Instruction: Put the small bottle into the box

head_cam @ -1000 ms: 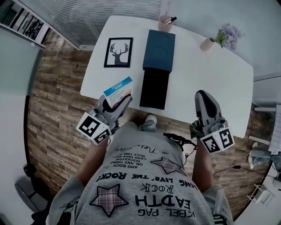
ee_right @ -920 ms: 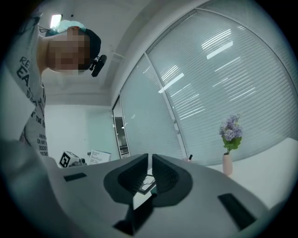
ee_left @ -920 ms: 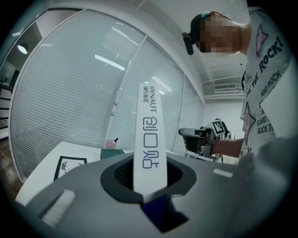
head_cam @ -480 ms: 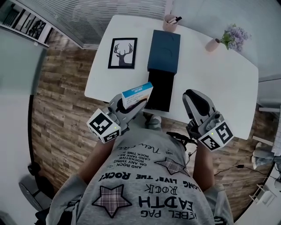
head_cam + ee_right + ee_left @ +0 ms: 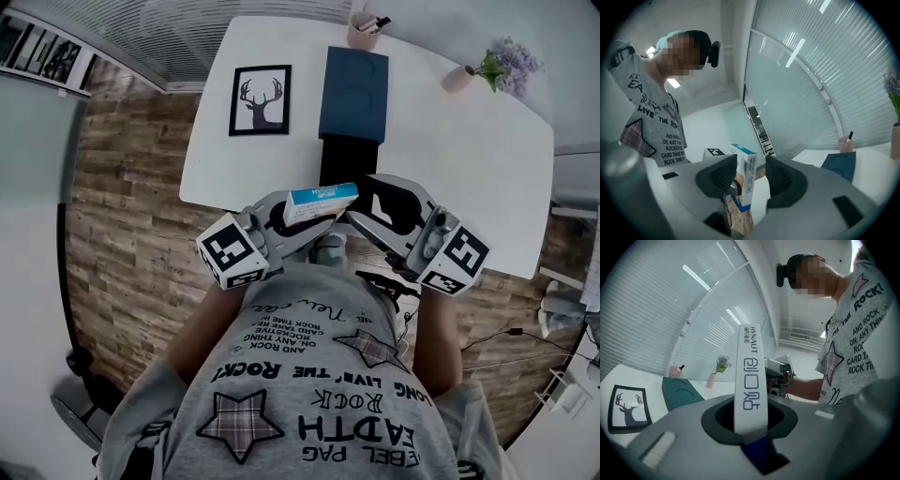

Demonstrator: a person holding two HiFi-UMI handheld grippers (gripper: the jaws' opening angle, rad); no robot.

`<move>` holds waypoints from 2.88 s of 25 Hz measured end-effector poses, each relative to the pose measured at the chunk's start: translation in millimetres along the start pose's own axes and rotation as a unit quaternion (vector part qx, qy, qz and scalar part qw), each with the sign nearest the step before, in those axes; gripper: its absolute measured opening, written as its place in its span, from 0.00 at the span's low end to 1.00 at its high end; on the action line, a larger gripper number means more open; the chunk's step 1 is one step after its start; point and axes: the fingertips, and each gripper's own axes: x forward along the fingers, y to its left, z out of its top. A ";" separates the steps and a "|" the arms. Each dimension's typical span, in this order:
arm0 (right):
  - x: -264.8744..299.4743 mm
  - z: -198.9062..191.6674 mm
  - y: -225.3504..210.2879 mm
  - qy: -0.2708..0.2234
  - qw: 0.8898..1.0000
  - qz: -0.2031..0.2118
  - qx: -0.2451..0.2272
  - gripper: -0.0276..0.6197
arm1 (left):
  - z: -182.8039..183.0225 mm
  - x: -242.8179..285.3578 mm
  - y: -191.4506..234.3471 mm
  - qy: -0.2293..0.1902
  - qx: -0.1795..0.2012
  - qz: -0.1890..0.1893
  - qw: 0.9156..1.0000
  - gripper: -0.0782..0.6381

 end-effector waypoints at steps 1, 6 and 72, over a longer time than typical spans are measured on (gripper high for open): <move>3.3 -0.5 1.8 0.000 1.000 0.005 0.000 0.29 | -2.3 0.5 0.0 0.000 -0.004 -0.007 1.000 0.23; 16.3 -11.6 -1.4 0.012 1.000 0.003 0.007 0.29 | -13.0 -0.3 1.9 0.003 -0.012 -0.030 0.999 0.23; -19.0 -155.8 -95.1 0.175 0.977 -0.099 0.073 0.20 | -56.2 -90.9 91.0 0.035 -0.013 0.218 0.975 0.12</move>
